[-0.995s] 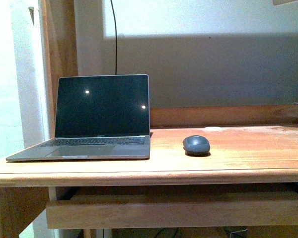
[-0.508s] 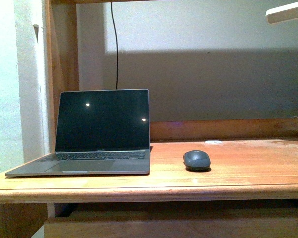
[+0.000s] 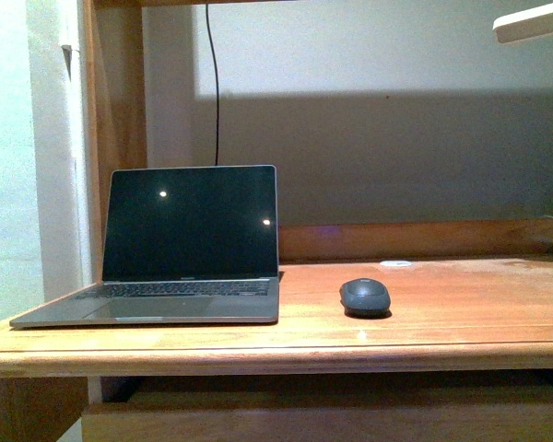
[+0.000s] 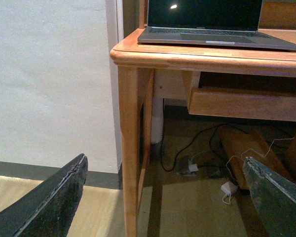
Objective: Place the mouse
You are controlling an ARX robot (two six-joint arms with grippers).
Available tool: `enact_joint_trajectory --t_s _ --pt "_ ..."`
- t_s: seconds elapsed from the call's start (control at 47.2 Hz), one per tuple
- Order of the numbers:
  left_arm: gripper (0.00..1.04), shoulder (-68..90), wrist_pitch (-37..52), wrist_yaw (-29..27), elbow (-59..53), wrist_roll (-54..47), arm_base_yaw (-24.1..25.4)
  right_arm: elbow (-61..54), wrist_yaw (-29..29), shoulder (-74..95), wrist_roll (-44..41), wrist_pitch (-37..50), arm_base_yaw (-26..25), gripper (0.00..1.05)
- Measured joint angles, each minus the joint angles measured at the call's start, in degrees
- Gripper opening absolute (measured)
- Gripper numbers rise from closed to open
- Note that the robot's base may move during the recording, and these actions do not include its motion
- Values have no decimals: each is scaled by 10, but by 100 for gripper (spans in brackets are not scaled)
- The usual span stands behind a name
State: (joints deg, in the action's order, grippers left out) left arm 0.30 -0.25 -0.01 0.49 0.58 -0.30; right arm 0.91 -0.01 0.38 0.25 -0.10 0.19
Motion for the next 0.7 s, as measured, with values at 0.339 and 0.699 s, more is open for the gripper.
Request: enact_joint_trajectory --t_s 0.339,0.699 --pt "97 0 0 0 0 0 0 0 0 0 0 0 0 97" --pt "97 0 0 0 0 0 0 0 0 0 0 0 0 97"
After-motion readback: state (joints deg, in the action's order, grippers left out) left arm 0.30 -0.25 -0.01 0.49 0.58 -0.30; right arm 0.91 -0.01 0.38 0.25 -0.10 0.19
